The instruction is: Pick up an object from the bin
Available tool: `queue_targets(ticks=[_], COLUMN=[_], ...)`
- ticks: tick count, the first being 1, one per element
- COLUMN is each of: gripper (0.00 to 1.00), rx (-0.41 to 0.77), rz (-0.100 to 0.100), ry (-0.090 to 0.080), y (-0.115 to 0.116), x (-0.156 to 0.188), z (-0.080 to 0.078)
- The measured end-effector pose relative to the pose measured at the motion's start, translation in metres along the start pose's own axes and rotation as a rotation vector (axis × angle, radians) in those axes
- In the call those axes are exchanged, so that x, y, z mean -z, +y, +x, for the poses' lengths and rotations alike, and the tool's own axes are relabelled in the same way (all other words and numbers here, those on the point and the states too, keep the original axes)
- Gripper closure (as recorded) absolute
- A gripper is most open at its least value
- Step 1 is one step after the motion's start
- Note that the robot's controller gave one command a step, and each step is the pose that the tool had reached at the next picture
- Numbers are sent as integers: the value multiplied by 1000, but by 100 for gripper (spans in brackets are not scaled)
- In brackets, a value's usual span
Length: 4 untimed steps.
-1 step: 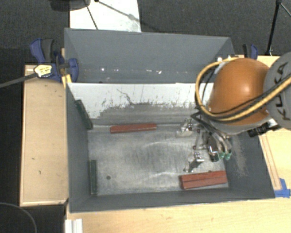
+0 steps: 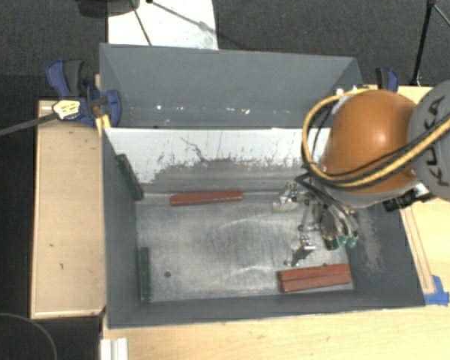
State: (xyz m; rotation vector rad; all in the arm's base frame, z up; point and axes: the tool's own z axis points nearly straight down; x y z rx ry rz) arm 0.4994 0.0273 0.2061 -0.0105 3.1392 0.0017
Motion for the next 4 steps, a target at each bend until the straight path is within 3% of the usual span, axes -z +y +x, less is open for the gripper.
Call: queue_targets(ticks=[1,2,3,4], gripper=[0,100,100,100], rx=[49,62,62,90], rz=[0,1,1,2], ry=[-8,-6,-6,-6], y=[-21,-34,-34,-41], x=[-39,-132,-132,34], z=[3,11,11,-2])
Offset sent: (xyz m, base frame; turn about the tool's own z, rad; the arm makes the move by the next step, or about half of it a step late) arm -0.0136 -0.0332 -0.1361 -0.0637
